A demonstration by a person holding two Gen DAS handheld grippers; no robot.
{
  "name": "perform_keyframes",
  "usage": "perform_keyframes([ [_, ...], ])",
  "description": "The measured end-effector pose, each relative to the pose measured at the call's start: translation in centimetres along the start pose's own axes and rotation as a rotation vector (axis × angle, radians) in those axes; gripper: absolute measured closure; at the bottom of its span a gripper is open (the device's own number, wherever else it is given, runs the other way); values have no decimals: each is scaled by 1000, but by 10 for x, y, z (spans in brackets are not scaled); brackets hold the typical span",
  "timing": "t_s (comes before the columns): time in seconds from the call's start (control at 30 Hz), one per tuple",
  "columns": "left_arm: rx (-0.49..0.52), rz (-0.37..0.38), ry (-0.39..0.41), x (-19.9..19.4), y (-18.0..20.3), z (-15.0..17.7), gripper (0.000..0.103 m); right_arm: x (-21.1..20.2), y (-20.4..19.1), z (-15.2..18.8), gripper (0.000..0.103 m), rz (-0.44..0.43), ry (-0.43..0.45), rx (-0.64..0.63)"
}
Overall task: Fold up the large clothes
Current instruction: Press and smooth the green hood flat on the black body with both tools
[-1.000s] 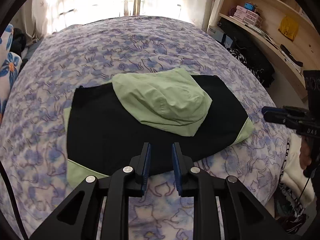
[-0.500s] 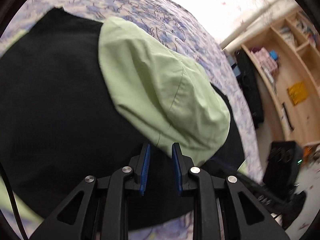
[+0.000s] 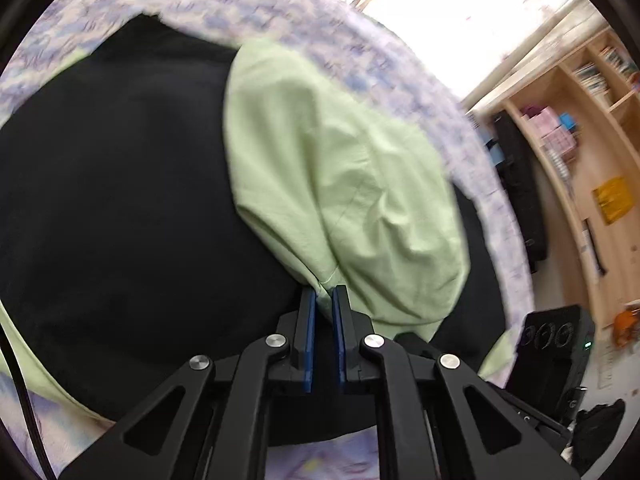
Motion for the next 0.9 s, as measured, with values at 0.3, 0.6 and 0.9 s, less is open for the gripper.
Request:
perform_keyframes([
  [0.3,126,-99,126,-42,27,-8,87,-51,-47,-6,81,293,109,-261],
  [0.6,253,-100,191,-16,76,-51,83,-23,-60,-73,81,341,208,-325],
  [0.9,270,-199,50,30,45,-34,83,24,-23,-58,81,463,45,-335],
])
Point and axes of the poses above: each gripper's, at about its wrist camera, not at the fingertips, and x roughly the way its jaws point, y to its right, z to its underside, the point moved 3 cm from there along x, roughly the way its jaws point, and after that the axes turned 1 degree about -x, right-handed, at the moved point
